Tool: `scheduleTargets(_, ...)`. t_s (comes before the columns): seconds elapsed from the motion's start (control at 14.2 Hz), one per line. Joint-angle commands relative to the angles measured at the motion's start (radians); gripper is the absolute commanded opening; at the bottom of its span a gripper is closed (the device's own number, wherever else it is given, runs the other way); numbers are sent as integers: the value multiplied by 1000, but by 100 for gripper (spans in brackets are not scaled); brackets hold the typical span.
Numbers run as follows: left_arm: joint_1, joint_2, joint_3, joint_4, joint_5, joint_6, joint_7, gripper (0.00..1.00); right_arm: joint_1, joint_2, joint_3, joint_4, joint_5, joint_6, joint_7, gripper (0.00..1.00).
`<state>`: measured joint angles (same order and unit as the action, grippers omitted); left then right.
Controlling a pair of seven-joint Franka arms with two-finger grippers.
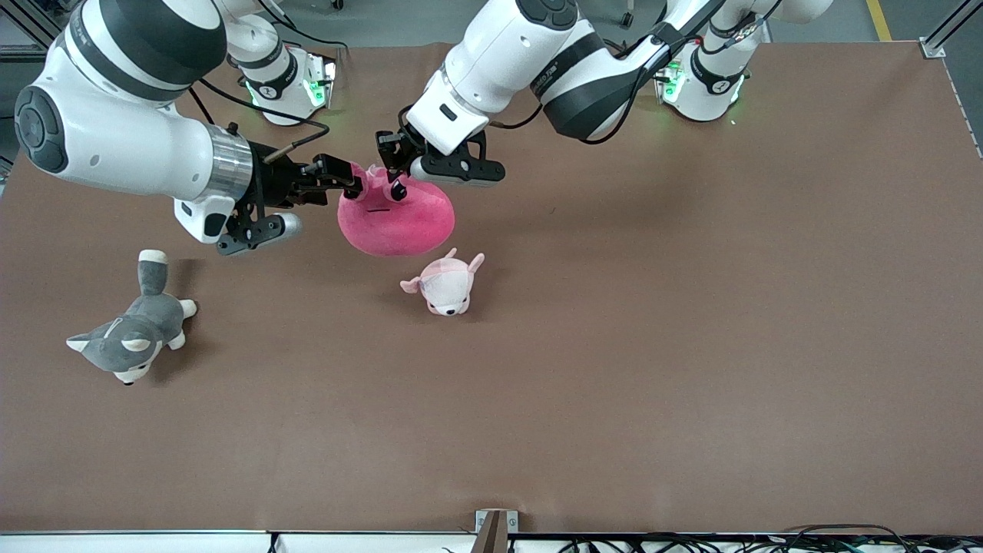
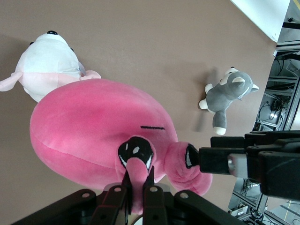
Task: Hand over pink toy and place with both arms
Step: 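Grasp the pink toy with the right gripper beside the left gripper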
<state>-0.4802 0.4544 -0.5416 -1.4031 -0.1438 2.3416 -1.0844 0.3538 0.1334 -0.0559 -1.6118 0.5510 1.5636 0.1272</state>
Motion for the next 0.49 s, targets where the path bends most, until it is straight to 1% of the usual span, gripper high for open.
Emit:
scheduleTargets(0.0,-11,6,6,21,7,1,-17,1,5,-1,-4,3,-14,-11,5,76)
scheduleTargets(0.42,-11,3,6,21,7,1,-15,1,37,-3,-4,-2,-22,-33,11,76)
